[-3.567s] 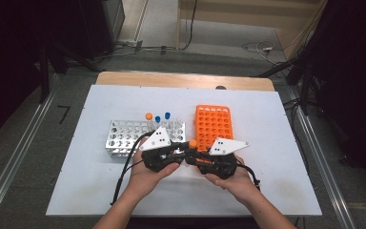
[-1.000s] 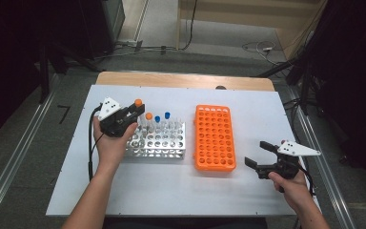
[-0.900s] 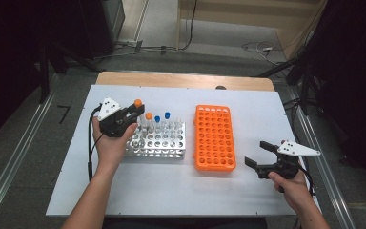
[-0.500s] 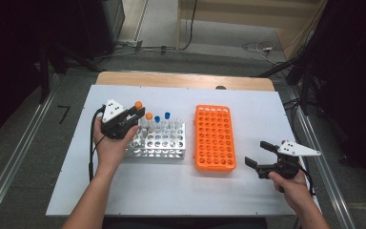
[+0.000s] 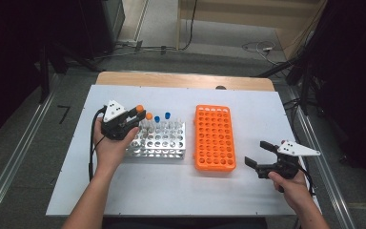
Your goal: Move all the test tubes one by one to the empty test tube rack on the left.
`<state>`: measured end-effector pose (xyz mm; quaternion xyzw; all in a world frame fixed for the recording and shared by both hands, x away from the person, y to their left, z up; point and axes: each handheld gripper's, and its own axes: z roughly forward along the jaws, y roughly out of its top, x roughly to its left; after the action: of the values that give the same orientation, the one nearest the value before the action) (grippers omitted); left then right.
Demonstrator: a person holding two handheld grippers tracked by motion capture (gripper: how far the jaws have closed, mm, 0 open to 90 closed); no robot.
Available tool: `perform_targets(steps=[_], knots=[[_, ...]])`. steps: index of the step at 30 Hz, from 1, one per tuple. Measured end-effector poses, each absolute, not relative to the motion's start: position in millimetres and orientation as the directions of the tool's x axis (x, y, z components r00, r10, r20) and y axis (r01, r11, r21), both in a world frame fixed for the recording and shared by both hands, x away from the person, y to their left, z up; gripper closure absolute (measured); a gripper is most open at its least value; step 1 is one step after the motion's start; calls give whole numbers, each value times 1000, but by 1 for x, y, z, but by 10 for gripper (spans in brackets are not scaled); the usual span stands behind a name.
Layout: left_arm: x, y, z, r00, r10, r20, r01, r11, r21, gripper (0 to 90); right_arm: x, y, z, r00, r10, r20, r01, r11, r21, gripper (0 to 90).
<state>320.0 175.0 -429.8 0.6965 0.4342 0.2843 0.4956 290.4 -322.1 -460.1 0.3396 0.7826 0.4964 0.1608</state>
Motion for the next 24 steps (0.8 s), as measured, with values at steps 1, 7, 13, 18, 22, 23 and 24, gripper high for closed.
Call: perform_targets(steps=[1,7,13,18,22,23,24], knots=[[321,174,-431,466,884,-40,331,-132,934,702,290,-322,-460,-717,692,87,373,276,886,55],[321,172,-433,473,880,-44,346,-140,928,683,290,-322,-460,-718,691,87,371,274,887,55],[319,172,-435,476,878,-52,365,-144,920,628,290,-324,-459,-714,694,90,375,271,886,55],[314,174,-432,478,873,-96,373,-103,922,515,290,-324,-459,-714,694,92,374,267,888,55],[307,180,-430,501,848,-173,373,-31,927,332,291,-324,-459,-714,694,90,371,267,889,55],[305,181,-429,504,844,-182,372,-21,928,281,291,-324,-459,-714,695,90,371,267,889,55],[302,183,-429,508,840,-191,369,-12,929,232,291,-324,-459,-714,695,90,372,267,889,55]])
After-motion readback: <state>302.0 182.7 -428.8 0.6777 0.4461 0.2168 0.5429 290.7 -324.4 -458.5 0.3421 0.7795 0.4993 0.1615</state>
